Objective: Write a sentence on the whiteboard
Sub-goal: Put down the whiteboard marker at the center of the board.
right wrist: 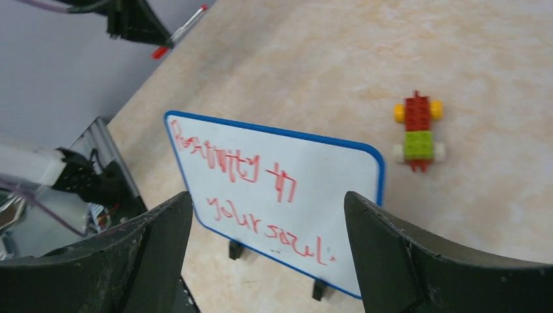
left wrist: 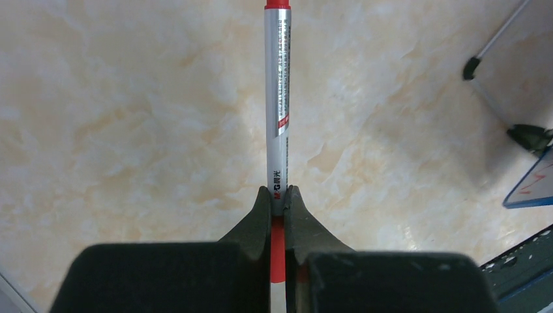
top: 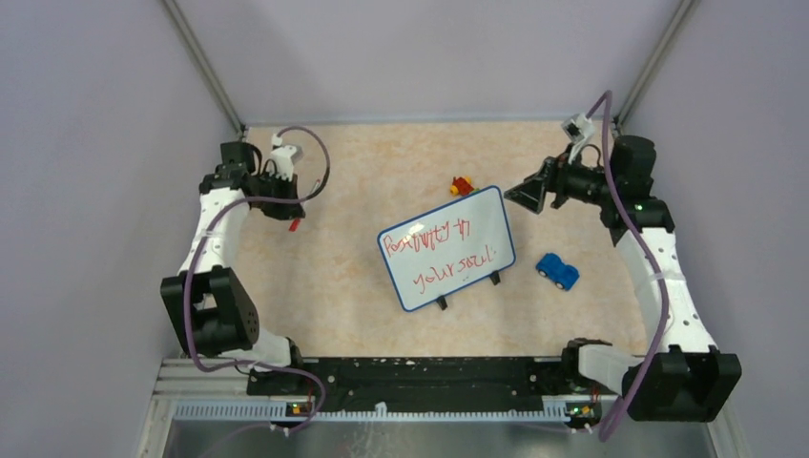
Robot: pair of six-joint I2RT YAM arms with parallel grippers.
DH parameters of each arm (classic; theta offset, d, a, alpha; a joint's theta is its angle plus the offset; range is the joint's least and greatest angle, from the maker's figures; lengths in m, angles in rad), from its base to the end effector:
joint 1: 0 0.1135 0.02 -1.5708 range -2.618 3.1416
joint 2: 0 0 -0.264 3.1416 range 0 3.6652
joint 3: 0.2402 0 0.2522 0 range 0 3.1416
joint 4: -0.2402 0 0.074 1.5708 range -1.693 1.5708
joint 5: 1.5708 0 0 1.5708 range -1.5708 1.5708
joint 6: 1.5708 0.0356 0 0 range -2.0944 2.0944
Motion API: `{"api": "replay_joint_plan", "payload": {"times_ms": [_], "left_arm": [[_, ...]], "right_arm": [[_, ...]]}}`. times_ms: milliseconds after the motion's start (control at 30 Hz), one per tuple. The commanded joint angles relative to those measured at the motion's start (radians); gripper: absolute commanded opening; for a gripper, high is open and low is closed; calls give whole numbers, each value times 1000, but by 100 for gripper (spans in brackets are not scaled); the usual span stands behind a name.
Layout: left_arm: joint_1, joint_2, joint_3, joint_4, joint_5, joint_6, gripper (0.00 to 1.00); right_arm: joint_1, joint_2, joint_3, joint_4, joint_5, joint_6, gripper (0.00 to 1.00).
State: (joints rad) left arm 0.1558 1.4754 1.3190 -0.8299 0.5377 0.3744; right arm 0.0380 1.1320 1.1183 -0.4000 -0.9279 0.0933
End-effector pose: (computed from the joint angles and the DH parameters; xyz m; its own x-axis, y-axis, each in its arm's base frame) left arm 0.3030 0.0291 0.3102 -0.7135 0.2059 -0.6698 0.4371 0.8778 -0.1958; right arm 0.2396 0.0376 0.3708 -0.4703 0.0380 -0.8817 -0.7144 0.5702 0.4057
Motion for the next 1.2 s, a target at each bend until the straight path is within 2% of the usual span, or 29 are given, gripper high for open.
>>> {"api": "replay_joint_plan", "payload": {"times_ms": [0, 167, 567, 700, 900, 1100, 1167], "left_arm": [[23, 22, -105, 48, -82, 99, 0], [31, 38, -247, 118, -106, 124, 0], [31, 117, -392, 204, -125, 145, 8], [32, 131, -403, 201, -112, 151, 18], [31, 125, -414, 185, -103, 156, 42], [31, 84, -378, 117, -62, 155, 58], [31, 57, -341, 79, -50, 161, 70]], "right_arm": [[-139, -41, -44, -44, -33, -80, 82], [-223, -71, -121, -27, -47, -118, 82], [-223, -115, -235, 22, 1, -146, 82], [-224, -122, -245, 27, 8, -149, 82], [-224, -133, -252, 40, 4, -148, 82], [-223, -145, -269, 43, -6, -162, 82], [-223, -157, -272, 44, -4, -170, 82]]}}
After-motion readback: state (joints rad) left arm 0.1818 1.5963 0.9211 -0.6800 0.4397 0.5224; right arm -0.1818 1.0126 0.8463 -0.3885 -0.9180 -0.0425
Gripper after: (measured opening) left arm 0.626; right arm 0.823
